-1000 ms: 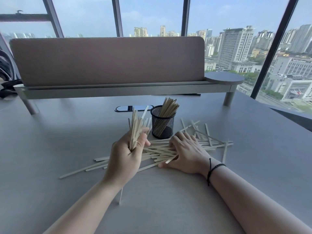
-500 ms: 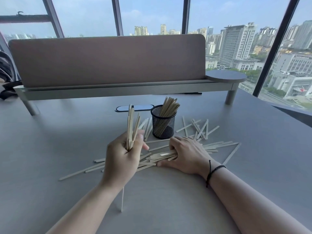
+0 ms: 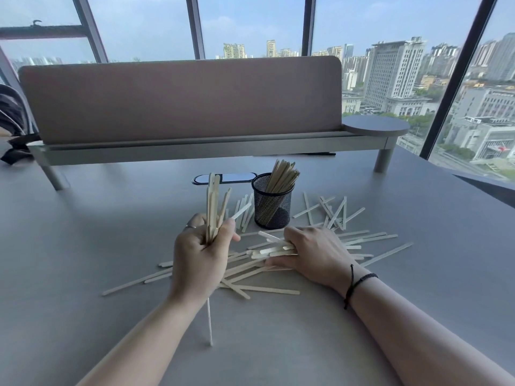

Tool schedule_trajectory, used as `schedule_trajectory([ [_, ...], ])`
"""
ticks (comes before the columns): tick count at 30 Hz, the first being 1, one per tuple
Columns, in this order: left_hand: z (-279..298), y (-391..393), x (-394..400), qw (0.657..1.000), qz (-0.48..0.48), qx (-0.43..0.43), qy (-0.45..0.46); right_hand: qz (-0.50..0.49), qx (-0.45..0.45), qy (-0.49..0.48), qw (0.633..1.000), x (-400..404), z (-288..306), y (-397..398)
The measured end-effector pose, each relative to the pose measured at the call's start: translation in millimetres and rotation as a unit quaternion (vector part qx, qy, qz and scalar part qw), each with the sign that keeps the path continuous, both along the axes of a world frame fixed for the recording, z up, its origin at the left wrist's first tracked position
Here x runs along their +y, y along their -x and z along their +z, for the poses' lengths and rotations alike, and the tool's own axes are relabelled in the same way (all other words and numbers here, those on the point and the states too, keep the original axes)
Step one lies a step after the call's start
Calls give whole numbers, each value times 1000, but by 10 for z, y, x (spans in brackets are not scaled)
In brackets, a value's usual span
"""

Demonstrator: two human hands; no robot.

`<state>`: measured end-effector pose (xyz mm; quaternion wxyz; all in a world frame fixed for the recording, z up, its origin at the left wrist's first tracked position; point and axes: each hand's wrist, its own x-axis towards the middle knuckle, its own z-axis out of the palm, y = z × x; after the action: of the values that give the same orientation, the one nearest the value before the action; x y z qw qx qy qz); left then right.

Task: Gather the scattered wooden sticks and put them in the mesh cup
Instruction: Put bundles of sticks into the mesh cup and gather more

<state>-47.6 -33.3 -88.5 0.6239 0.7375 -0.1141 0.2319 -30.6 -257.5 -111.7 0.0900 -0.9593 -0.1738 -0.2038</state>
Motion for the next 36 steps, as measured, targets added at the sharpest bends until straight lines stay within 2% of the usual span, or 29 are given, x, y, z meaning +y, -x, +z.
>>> schedule_trajectory([
  [6,-6,-32,22,998,34,23,41,21,-107,-60,992,15,115,41],
  [13,105,-2,34,993,40,21,111,19,-125,-119,985,122,317,90],
  [15,156,18,33,991,49,22,122,12,-112,-195,974,201,492,140],
  [17,185,23,41,988,52,35,142,34,-78,-328,941,318,702,205],
  [20,192,16,71,983,36,47,172,74,-66,-493,864,457,977,272],
  [22,200,28,84,984,23,42,169,93,-32,-573,813,521,1075,275],
  [24,214,53,72,986,7,36,163,93,6,-622,778,558,1078,242],
  [33,142,58,7,992,15,38,118,65,76,-680,726,671,624,269],
  [36,136,47,17,992,21,41,120,66,80,-663,742,704,523,304],
])
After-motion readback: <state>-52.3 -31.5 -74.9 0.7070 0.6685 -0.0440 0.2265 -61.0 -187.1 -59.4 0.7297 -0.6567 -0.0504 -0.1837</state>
